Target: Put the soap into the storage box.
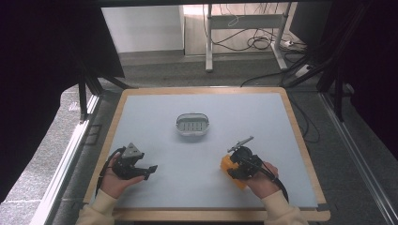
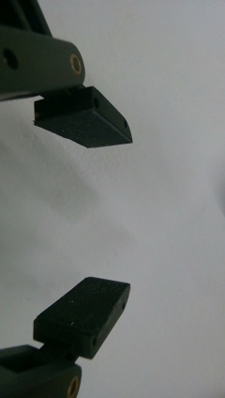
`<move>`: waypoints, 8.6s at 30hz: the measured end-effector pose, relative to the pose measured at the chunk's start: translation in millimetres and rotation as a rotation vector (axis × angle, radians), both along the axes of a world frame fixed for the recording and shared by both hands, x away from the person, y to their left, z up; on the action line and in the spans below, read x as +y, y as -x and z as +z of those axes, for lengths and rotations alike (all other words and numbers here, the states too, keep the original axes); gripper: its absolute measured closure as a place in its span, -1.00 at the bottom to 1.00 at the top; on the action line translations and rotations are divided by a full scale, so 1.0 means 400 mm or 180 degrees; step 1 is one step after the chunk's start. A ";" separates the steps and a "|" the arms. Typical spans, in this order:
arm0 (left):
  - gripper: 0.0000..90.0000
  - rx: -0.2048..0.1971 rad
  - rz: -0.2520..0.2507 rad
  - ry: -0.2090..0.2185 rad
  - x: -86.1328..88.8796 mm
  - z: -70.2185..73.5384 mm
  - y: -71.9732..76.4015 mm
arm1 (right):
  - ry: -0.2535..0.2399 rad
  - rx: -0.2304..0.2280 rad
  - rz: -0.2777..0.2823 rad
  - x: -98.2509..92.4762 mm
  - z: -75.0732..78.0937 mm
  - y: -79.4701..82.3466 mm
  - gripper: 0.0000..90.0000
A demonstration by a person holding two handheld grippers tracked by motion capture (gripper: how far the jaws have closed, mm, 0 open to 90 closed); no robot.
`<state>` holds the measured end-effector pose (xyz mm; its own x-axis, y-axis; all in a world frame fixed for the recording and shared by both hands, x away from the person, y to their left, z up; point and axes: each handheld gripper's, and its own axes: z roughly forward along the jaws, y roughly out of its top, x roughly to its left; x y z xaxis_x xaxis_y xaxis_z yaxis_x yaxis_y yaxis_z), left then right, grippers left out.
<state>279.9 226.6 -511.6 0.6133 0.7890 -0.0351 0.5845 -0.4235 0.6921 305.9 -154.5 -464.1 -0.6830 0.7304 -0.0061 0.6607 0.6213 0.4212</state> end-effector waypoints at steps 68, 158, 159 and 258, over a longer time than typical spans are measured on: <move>-0.45 -0.0020 0.0038 0.0059 0.005 0.001 -0.001 | -0.0246 -0.0085 0.0681 0.005 0.135 -0.101 0.37; -0.45 -0.0023 0.0001 0.0081 0.005 0.004 -0.002 | -0.0162 -0.0241 0.1204 0.131 0.159 -0.286 0.37; -0.45 -0.0021 -0.0001 0.0080 0.005 0.004 -0.002 | -0.0161 -0.0249 0.1205 0.131 0.160 -0.288 0.37; -0.45 -0.0001 -0.0074 0.0056 0.005 0.003 -0.009 | -0.0094 -0.0244 0.1648 0.326 0.128 -0.493 0.37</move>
